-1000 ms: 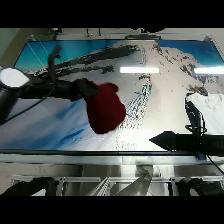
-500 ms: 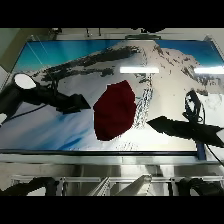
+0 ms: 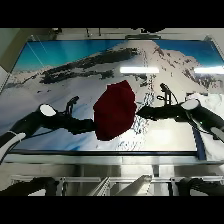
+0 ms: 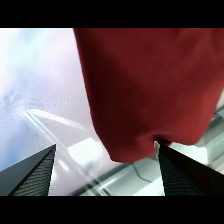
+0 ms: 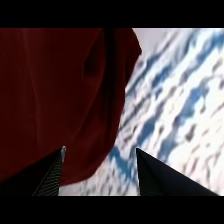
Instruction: Fold the shirts.
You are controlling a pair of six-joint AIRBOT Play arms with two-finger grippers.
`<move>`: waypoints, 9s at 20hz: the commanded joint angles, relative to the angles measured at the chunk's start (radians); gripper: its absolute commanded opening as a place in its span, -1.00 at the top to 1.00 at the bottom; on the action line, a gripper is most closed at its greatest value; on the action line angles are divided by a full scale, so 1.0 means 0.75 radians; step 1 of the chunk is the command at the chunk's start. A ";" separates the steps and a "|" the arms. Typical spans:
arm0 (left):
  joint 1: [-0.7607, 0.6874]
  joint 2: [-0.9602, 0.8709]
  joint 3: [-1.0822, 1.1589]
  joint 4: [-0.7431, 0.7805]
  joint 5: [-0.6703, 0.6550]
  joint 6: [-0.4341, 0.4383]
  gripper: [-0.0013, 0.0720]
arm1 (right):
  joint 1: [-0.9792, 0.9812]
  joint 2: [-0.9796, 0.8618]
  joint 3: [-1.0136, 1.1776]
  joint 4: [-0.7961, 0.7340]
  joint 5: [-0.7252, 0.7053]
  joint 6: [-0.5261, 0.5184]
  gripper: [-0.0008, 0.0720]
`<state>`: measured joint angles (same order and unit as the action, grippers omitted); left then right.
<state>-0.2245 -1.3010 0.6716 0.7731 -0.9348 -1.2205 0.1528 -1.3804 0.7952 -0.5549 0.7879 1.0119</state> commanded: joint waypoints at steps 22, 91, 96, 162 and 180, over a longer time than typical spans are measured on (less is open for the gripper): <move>0.093 0.660 0.836 -0.076 -0.034 0.062 0.93 | 0.017 0.792 0.370 0.252 0.189 -0.167 0.92; 0.291 0.583 1.653 -0.289 -0.500 -0.086 0.90 | -0.053 0.973 0.951 0.125 0.191 -0.096 0.92; 0.292 0.237 1.596 -0.285 -0.748 -0.109 0.91 | -0.052 0.502 0.949 0.124 0.301 -0.096 0.92; 0.798 -0.602 1.278 -0.341 -0.930 0.490 0.90 | 0.408 0.246 -0.559 0.742 -0.575 0.025 0.92; 0.806 0.185 1.274 -2.580 -1.178 0.724 0.94 | -0.781 1.353 0.344 0.609 0.322 0.112 0.92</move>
<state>0.3813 -1.3102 1.6279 -1.0225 -1.8397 -0.7296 -0.3172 -0.4812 1.0126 -0.0154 1.0142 0.9936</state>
